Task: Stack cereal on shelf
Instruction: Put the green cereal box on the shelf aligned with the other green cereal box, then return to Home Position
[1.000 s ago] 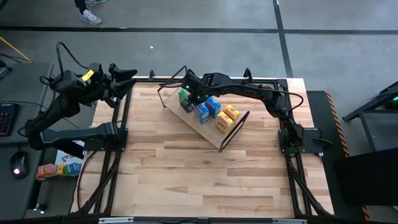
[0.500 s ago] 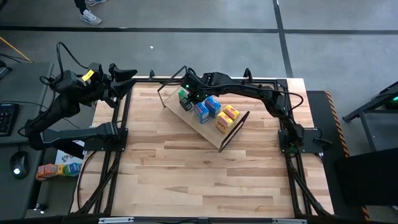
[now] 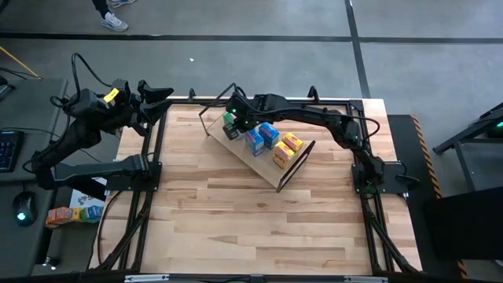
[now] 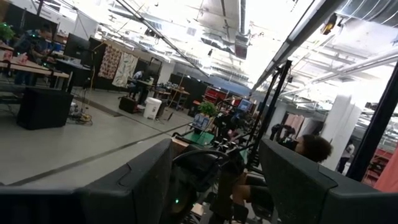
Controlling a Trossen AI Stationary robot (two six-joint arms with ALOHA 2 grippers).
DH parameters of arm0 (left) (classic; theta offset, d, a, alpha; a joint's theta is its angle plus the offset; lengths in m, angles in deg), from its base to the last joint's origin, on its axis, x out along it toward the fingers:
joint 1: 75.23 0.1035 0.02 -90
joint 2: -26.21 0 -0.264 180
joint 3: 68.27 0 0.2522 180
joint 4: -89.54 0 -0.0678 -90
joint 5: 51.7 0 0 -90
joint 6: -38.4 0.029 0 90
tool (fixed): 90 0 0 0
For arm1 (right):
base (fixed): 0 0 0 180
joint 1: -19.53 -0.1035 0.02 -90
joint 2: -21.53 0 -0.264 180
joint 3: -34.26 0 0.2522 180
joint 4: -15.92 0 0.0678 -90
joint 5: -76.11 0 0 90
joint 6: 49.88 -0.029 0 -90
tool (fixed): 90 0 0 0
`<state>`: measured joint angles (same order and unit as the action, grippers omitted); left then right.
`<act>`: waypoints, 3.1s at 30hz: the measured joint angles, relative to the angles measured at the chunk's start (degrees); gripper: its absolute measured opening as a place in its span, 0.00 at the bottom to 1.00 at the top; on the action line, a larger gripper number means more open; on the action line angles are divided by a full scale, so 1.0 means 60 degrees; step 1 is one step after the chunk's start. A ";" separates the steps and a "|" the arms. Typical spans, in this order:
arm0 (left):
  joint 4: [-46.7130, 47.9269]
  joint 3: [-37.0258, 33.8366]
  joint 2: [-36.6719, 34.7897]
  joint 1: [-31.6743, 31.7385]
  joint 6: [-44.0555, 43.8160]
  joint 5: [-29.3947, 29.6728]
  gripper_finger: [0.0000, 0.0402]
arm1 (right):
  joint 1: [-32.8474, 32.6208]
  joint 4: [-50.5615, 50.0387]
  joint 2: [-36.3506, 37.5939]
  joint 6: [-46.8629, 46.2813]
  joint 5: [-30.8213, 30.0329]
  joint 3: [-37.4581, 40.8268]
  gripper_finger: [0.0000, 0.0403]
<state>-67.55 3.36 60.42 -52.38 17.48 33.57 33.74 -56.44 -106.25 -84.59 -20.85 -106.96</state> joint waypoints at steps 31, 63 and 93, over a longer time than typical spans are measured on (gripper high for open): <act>0.0007 0.0000 0.0000 -0.0004 0.0000 -0.0003 0.58 | 0.0098 -0.0211 0.0279 0.1193 -0.0058 -0.0117 0.00; -0.2195 -0.4773 -0.2477 -0.0760 -0.0301 -0.0987 0.02 | -0.0239 0.6778 0.7710 0.1909 0.2165 0.8164 0.00; -0.3281 -0.9526 -0.5669 -0.3096 -0.1497 0.0423 0.00 | -0.1546 0.6145 0.8201 0.2139 0.2546 0.8120 0.00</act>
<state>-87.23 -53.79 26.41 -70.96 8.49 36.11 24.47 -19.57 -57.05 -71.75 -5.57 -58.24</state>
